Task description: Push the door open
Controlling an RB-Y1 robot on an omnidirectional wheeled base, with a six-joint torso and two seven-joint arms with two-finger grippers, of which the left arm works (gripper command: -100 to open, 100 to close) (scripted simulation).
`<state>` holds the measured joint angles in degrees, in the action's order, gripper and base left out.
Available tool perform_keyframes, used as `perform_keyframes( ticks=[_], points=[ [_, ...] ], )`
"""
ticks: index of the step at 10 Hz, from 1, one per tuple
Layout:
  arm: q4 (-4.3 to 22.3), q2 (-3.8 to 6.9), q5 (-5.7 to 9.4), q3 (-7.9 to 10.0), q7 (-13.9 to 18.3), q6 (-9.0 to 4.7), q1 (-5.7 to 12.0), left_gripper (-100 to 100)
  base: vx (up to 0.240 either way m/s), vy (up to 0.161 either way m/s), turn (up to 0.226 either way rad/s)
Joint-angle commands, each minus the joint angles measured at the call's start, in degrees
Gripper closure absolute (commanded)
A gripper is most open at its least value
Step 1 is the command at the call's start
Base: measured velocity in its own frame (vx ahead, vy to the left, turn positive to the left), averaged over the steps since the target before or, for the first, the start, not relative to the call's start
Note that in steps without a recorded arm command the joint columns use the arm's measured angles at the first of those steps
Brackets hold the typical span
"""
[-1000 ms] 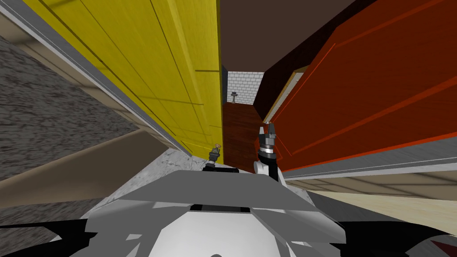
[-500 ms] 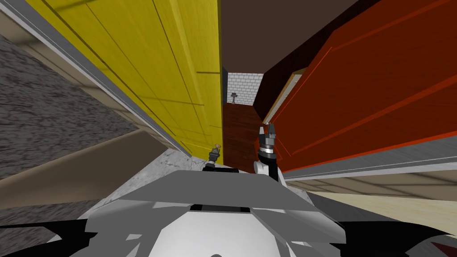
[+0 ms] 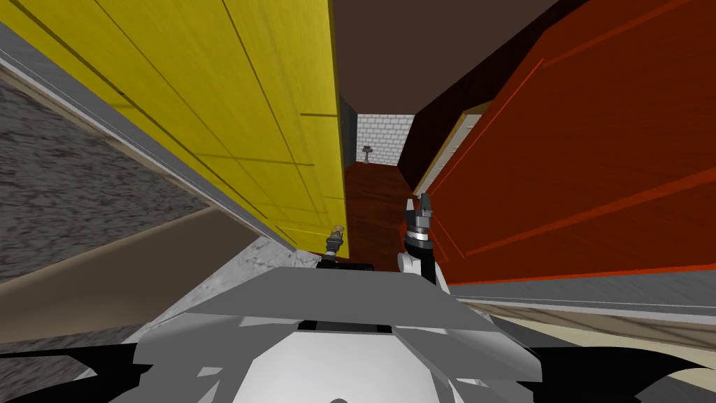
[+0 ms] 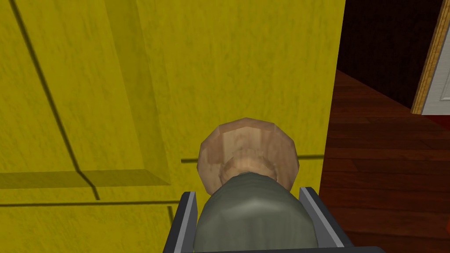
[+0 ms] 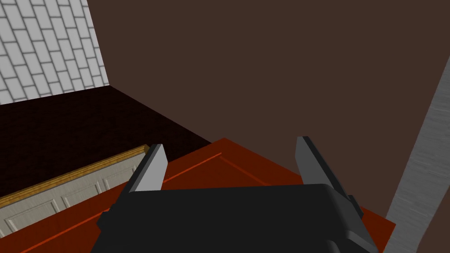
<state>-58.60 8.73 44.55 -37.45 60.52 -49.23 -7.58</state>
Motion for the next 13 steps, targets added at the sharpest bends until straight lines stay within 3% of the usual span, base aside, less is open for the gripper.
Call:
perform_keyframes(
  ticks=[1,13],
  points=[
    [0.7,-0.3,0.34,1.7,-0.1,-1.07,0.83,100,0.2,-0.092,0.049],
    [3.6,-3.18,2.3,9.63,-1.7,-2.23,2.25,100,0.17,-0.072,0.041]
  ],
)
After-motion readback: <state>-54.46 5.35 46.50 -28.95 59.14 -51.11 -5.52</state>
